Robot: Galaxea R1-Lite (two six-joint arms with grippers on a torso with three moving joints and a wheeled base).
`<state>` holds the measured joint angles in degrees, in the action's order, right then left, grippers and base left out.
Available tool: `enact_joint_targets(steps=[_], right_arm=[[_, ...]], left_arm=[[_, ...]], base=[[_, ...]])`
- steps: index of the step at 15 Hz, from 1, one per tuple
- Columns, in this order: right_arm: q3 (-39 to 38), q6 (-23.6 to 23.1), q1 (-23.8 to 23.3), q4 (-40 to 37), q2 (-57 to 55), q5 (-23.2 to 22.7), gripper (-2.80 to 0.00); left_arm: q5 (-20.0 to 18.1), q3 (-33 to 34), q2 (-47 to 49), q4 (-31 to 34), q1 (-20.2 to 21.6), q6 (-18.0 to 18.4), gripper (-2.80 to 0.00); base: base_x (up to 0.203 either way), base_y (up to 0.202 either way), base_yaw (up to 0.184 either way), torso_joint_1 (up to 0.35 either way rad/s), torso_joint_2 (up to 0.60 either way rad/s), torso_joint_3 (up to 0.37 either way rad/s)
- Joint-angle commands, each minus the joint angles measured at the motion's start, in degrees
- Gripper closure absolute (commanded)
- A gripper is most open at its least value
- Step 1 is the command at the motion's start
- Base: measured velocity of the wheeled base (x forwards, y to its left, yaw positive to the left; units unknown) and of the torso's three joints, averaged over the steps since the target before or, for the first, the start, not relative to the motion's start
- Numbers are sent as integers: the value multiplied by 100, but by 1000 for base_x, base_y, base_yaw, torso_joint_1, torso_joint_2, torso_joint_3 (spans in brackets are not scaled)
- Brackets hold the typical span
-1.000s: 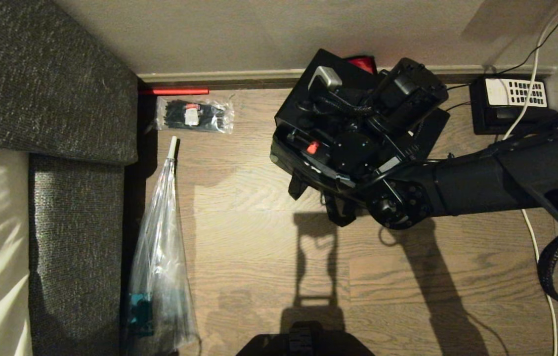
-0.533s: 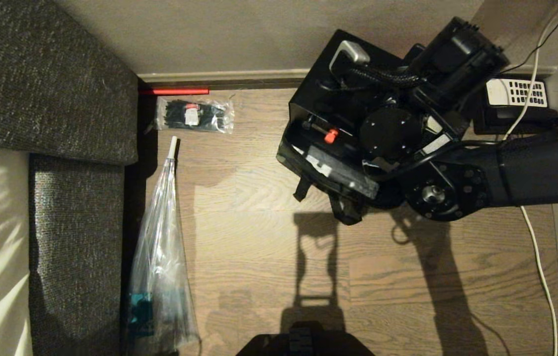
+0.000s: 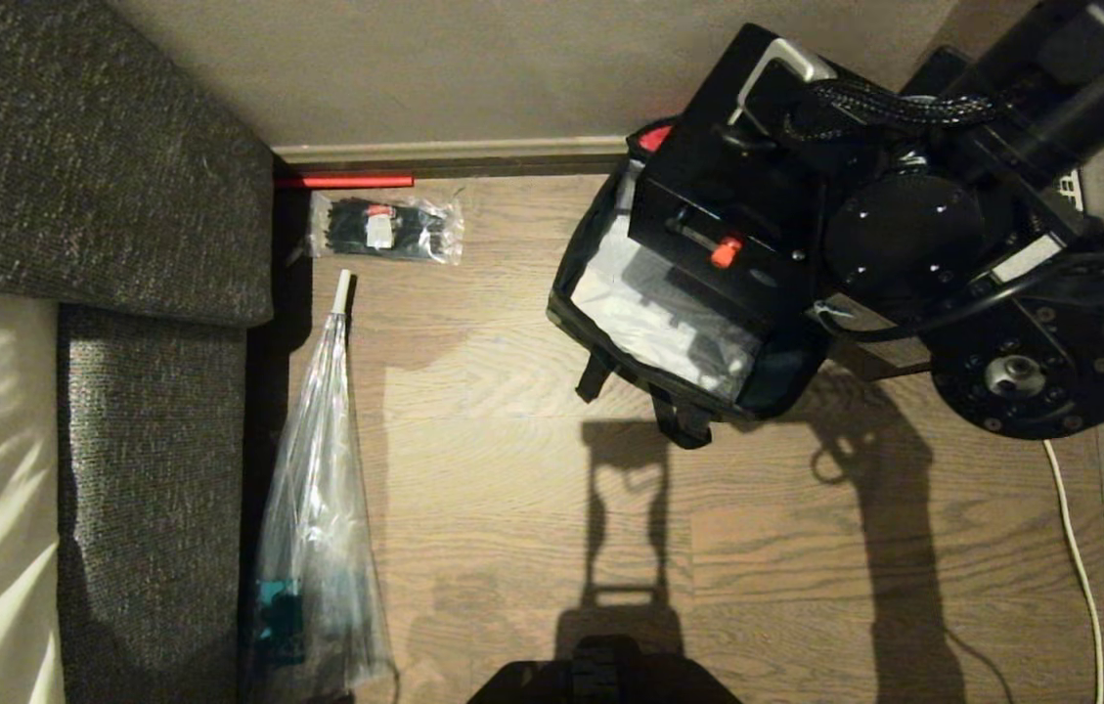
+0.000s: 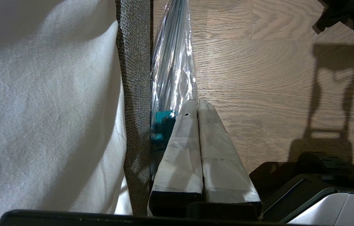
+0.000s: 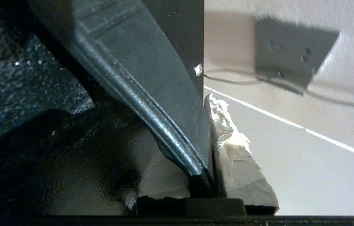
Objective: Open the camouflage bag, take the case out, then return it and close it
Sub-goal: Release the handle
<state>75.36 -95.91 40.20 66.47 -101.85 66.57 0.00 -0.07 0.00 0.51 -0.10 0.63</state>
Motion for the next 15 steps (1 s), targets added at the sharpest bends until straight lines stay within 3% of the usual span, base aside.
enact_joint_targets(steps=[1, 15], right_arm=[[-310, -44, -249, -3, 449, 33, 0], [-1949, 293, -2490, -9, 1725, 23, 0]], left_arm=[[8, -1, 0, 1, 1, -2, 0], [1, -1, 0, 1, 1, 2, 0]], base=[[0, 0, 0, 0, 0, 0], [0, 0, 0, 0, 0, 0]])
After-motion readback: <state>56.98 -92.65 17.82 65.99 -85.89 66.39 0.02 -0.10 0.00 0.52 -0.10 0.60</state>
